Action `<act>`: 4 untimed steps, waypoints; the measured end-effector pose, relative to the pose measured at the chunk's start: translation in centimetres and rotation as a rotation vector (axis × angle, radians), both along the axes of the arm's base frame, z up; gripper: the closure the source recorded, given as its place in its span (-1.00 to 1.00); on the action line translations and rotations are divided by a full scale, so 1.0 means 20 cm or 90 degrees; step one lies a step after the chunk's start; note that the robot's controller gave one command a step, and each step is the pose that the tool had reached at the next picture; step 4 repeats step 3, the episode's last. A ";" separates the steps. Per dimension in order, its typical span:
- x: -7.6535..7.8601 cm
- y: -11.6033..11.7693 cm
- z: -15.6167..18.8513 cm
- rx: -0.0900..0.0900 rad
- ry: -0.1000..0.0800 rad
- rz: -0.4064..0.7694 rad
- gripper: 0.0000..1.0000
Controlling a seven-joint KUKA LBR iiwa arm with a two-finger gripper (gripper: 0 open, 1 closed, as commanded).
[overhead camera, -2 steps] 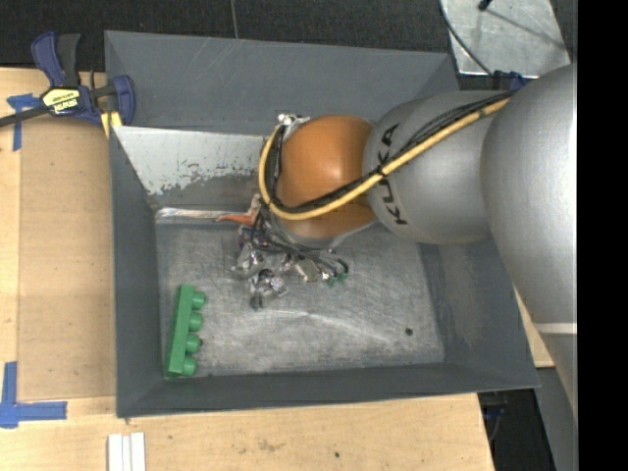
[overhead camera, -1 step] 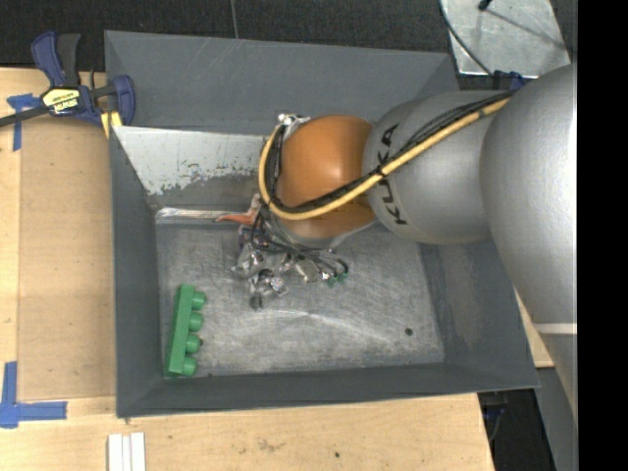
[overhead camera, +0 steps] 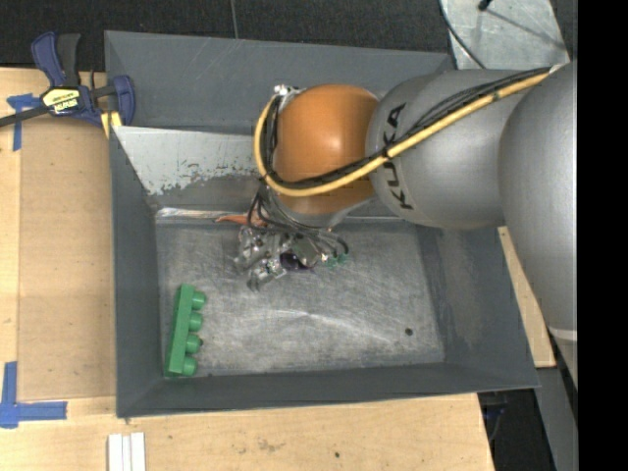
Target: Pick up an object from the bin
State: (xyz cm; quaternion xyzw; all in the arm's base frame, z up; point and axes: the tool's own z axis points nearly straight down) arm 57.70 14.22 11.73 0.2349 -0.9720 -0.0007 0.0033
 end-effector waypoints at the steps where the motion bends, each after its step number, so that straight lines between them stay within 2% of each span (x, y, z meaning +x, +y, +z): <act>1: -0.04 -0.05 0.24 0.001 -0.005 0.001 1.00; 2: -0.02 -0.08 0.36 0.001 -0.007 0.099 1.00; 3: -0.07 -0.12 0.61 0.002 -0.002 0.234 1.00; 4: -0.07 -0.12 0.61 0.002 -0.002 0.234 1.00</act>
Offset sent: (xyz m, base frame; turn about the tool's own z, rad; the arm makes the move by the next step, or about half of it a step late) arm 0.0020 -0.0222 0.1070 -0.5528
